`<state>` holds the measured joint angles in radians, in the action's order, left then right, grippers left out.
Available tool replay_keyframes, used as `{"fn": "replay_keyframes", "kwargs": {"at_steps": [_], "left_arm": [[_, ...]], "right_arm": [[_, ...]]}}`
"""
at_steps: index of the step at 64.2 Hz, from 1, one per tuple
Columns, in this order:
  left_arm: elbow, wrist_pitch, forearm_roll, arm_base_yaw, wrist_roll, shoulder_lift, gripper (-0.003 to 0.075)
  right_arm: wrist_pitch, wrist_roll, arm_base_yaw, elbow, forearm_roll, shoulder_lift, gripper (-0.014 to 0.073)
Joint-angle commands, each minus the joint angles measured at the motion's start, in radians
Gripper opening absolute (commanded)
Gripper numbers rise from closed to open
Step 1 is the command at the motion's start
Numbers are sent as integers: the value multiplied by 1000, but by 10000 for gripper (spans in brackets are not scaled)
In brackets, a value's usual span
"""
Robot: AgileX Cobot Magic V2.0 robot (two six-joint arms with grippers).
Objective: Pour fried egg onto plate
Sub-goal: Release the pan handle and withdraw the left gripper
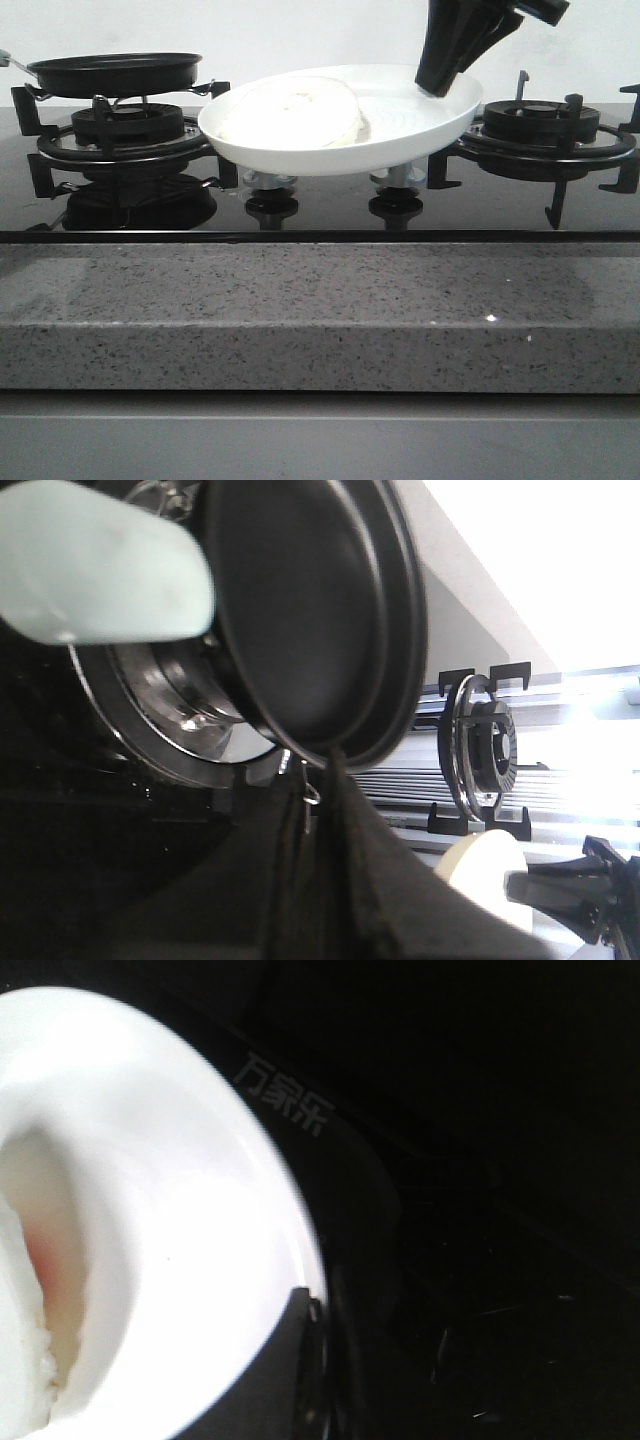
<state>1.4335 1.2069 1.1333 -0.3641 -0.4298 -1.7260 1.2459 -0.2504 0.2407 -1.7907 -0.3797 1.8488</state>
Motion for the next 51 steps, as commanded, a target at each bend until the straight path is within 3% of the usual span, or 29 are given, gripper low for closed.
{"fn": "replay_keyframes", "kwargs": {"at_steps": [1, 23, 35, 51], "left_arm": [[28, 29, 64, 4, 8, 71, -18], [28, 16, 32, 23, -5, 174, -20], [28, -116, -203, 119, -5, 297, -20], [-11, -314, -670, 369, 114, 505, -20]], "right_arm": [[-22, -4, -1, -29, -43, -56, -67], [-22, -4, -1, -29, -43, -56, -67], [-22, -4, -1, -29, -43, -56, -67], [-22, -4, -1, -29, -43, -56, -67]]}}
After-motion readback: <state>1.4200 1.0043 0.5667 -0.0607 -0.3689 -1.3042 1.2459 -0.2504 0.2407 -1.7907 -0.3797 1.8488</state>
